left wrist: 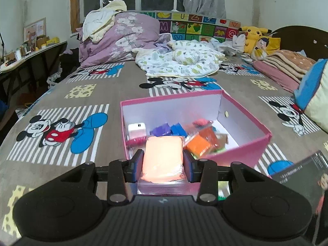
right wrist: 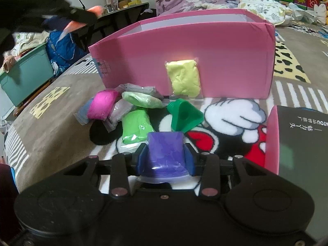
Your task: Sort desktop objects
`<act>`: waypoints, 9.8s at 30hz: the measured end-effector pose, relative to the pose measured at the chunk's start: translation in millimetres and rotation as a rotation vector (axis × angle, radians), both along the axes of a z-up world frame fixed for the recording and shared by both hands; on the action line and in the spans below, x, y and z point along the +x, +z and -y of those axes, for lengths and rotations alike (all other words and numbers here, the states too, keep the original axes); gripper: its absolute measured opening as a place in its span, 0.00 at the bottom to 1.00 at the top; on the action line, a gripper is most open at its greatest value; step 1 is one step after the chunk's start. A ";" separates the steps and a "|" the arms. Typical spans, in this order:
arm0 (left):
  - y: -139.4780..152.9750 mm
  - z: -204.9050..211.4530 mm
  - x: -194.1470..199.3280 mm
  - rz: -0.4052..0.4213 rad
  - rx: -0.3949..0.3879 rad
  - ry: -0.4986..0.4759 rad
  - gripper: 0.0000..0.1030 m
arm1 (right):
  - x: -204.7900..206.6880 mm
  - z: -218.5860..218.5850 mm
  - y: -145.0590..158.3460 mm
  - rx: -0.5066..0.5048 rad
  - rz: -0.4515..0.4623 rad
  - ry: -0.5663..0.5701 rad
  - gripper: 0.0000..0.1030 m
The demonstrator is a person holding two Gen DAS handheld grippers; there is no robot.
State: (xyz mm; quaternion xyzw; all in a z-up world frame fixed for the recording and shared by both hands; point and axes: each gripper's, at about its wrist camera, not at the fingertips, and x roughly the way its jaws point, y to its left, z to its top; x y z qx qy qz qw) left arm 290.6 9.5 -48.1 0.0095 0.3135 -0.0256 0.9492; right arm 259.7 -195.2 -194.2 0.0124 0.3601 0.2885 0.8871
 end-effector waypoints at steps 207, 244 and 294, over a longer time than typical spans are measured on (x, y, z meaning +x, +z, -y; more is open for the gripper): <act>-129.1 -11.9 -80.3 -0.070 -0.114 -0.010 0.66 | 56.1 -4.9 130.5 -0.337 0.099 -0.248 0.84; -122.5 110.6 -130.7 0.042 -0.311 -0.294 0.66 | -86.8 282.6 46.4 -0.146 -0.024 -0.706 0.85; -118.1 128.6 -123.9 -0.079 -0.279 -0.496 0.77 | -89.6 236.4 35.4 -0.072 -0.115 -0.459 0.98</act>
